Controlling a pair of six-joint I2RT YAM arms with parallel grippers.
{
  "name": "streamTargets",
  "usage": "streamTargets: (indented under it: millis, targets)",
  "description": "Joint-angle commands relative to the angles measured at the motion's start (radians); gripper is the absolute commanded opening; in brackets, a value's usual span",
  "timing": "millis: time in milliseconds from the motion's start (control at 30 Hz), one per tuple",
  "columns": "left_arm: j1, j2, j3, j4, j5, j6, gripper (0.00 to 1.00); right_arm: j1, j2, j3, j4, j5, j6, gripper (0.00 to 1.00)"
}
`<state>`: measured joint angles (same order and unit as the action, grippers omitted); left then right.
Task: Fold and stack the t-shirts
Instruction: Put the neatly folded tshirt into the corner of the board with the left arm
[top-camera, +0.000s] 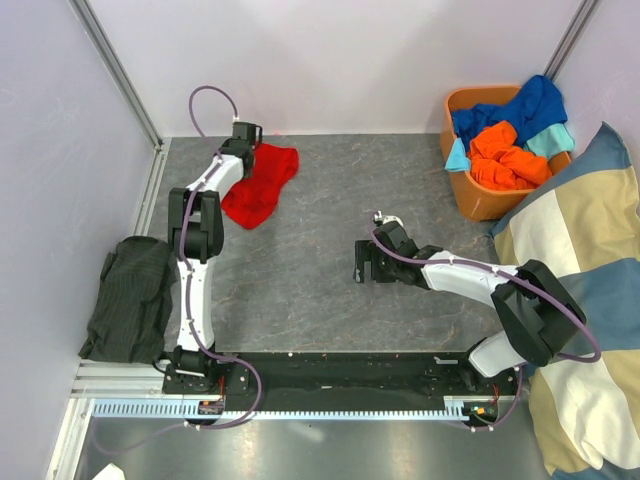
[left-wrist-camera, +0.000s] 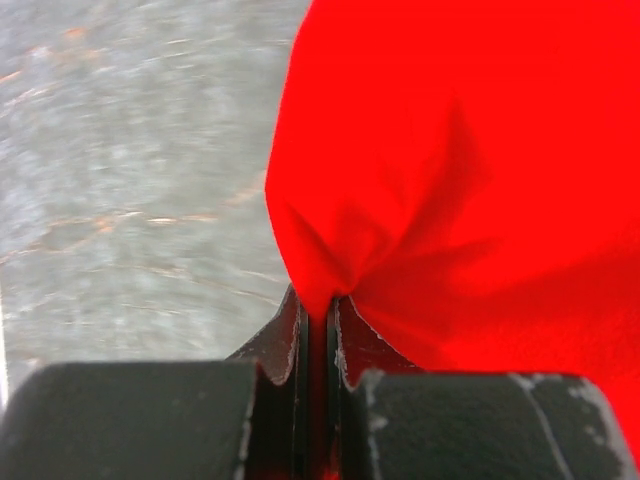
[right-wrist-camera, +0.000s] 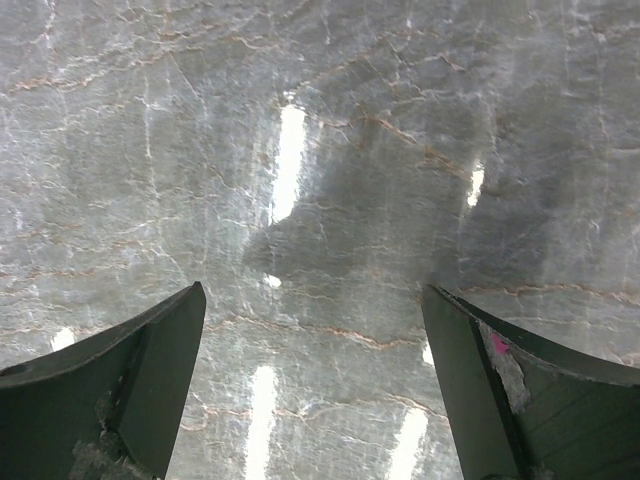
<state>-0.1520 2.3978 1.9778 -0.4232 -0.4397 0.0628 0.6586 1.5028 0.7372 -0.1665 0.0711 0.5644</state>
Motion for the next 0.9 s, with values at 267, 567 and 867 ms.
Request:
streamTargets:
  millis: [267,567,867]
  targets:
    - [0.132,0.001,0.035,0.027,0.133,-0.054,0.02,0.003,0.086,0.028,0.002,-0.067,0.014,0.98]
    - [0.15,0.047,0.188,-0.009,0.2,0.0,0.02,0.003,0.105,0.031,-0.002,-0.07,0.006,0.98]
    - [0.259,0.064,0.225,-0.031,0.28,0.006,0.02,0.003,0.138,0.063,-0.019,-0.102,-0.001,0.98]
